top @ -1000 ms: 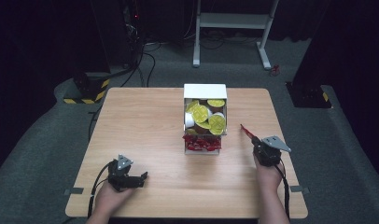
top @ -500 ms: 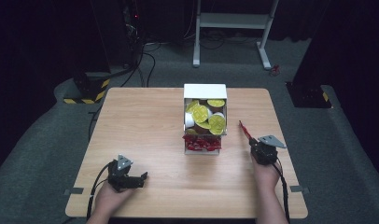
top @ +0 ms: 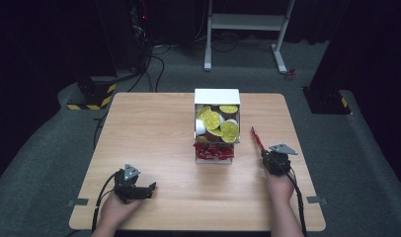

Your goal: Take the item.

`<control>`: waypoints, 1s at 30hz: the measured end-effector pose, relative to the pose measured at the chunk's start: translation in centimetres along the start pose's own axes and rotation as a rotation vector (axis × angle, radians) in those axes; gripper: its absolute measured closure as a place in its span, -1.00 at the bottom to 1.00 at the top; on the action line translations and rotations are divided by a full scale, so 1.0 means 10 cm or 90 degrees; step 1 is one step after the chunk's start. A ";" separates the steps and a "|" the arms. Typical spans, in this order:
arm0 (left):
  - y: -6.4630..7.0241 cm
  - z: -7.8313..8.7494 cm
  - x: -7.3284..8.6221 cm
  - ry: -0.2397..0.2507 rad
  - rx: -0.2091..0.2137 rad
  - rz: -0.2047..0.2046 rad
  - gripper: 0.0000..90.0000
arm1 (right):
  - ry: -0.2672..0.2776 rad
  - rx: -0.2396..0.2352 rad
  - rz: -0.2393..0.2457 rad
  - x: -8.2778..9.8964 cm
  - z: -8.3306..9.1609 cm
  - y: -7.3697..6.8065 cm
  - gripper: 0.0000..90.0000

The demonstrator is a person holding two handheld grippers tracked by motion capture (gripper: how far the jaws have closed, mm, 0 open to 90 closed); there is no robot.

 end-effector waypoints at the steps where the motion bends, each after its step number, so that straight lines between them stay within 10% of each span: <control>1: 0.00 0.00 0.00 0.001 0.000 -0.001 -0.95 | -0.003 0.000 -0.002 0.00 0.00 0.00 0.90; 30: 0.00 0.00 0.00 0.001 0.001 -0.003 -0.95 | 0.046 -0.015 -0.007 -0.08 0.12 -0.08 0.18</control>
Point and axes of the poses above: each handheld gripper's, and its own axes: z roughly backward along the jaws, x roughly out of its underside, y roughly to its right, the point moved 4 cm from there along -z, roughly forward along the jaws, and after that the axes turned 1 degree about -y, right-handed, at the moved point
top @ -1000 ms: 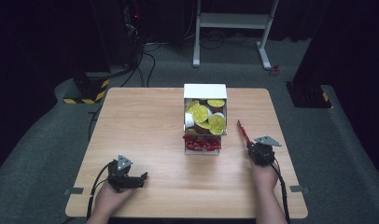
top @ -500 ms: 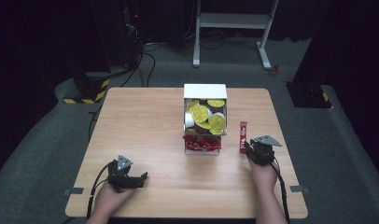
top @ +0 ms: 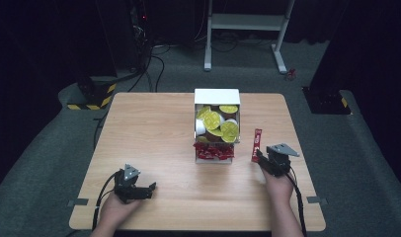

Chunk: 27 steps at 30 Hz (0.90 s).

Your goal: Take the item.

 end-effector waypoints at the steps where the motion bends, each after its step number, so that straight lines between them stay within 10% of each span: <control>1: 0.00 0.00 0.00 0.000 0.000 0.000 -0.95 | 0.000 -0.001 0.004 0.00 0.01 -0.01 0.15; 27: 0.00 0.00 0.00 -0.002 0.001 -0.003 -0.95 | -0.025 -0.050 -0.007 0.28 0.47 -0.38 -0.47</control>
Point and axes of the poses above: each handheld gripper's, and its own axes: z roughly backward along the jaws, x roughly out of its underside, y roughly to its right, the point moved 4 cm from there along -z, roughly forward along the jaws, and after that the axes turned 1 degree about -y, right-handed, at the moved point
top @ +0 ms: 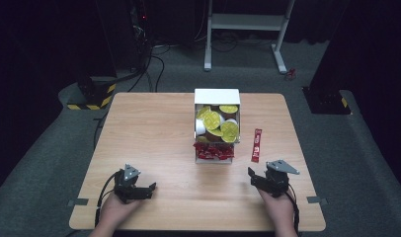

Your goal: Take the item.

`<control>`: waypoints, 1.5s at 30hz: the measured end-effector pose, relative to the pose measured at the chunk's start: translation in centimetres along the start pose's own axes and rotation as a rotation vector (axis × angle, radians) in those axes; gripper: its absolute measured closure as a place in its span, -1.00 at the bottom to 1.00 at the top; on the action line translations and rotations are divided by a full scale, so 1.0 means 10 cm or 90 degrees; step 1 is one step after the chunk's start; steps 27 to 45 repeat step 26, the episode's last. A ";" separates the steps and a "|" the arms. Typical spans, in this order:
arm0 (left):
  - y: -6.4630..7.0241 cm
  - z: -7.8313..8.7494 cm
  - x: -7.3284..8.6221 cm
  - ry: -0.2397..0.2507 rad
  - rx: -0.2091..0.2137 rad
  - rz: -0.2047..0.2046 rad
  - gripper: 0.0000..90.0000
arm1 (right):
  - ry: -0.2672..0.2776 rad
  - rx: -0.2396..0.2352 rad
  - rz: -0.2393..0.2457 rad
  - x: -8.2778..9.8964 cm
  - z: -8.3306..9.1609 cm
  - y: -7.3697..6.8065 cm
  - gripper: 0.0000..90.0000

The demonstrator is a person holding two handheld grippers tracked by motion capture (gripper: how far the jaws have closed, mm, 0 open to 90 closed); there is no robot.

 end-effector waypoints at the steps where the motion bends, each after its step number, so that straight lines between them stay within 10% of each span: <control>1: 0.00 0.00 0.00 -0.002 0.000 -0.003 -0.95 | -0.002 -0.002 -0.001 0.01 0.01 -0.02 -0.47; 16: -0.01 -0.01 -0.01 0.000 0.001 -0.010 -0.94 | -0.107 0.041 0.022 0.26 -0.12 0.11 -0.67; 45: 0.01 -0.01 -0.01 0.002 0.002 -0.005 -0.92 | -0.111 0.054 0.021 0.25 -0.16 0.09 -0.71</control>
Point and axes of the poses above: each handheld gripper's, and its own axes: z roughly backward along the jaws, x roughly out of its underside, y roughly to its right, the point moved 4 cm from there along -z, roughly forward along the jaws, and after that the axes turned 1 degree about -y, right-handed, at the moved point
